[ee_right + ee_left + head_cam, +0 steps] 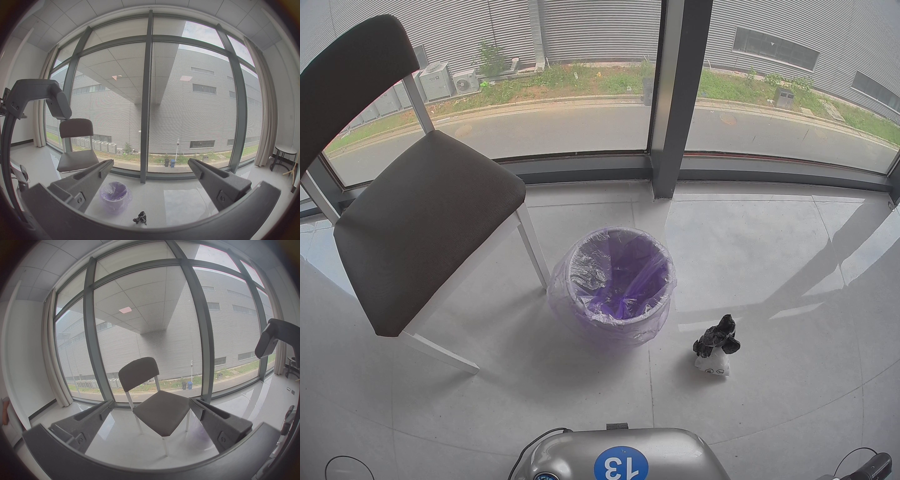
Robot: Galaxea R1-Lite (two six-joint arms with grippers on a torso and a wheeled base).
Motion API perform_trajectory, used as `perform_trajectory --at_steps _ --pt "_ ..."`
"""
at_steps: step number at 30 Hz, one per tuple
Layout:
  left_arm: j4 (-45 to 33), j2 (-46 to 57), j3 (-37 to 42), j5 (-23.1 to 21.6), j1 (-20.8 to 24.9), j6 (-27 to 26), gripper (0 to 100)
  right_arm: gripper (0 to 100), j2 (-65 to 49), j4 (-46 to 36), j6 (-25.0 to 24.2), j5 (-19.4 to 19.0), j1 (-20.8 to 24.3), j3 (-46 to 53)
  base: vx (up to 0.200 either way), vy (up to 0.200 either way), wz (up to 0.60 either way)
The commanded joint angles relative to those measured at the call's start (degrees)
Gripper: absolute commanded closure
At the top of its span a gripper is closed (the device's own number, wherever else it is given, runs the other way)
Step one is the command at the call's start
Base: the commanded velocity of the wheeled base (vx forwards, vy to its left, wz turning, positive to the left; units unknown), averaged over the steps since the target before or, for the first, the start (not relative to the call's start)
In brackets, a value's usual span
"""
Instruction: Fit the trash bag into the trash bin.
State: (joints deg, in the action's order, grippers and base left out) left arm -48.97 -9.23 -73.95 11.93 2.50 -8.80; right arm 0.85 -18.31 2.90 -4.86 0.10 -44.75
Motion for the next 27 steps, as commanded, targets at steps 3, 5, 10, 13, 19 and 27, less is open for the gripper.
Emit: perform_trajectory --at_steps 3,5,10,13,19,27 --pt "-0.8 1.0 2.3 -0.1 -0.9 0.0 0 0 -0.7 0.2 0.4 -0.8 -0.1 1.0 0.000 0.000 0.00" --pt "-0.5 2.2 4.5 -0.1 -2.1 0.0 0 0 -0.7 0.3 0.8 -0.8 0.0 1.9 0.000 0.000 0.00" --pt "-0.1 6.2 10.6 -1.3 -1.4 -0.6 0 0 -0.7 2.1 1.6 -1.0 0.0 4.8 0.000 0.000 0.00" --pt "0.7 7.6 13.1 -1.7 -1.5 -0.6 0 0 -0.6 7.9 1.7 -2.3 0.0 7.9 0.000 0.000 0.00" --pt "6.3 9.2 17.2 -5.9 -2.5 -0.5 0 0 -0.6 13.6 2.3 -2.5 0.0 10.4 0.000 0.000 0.00" --pt "24.3 9.2 31.1 -6.0 -2.4 1.5 0 0 -0.6 23.1 2.3 -2.7 -0.1 17.9 0.000 0.000 0.00"
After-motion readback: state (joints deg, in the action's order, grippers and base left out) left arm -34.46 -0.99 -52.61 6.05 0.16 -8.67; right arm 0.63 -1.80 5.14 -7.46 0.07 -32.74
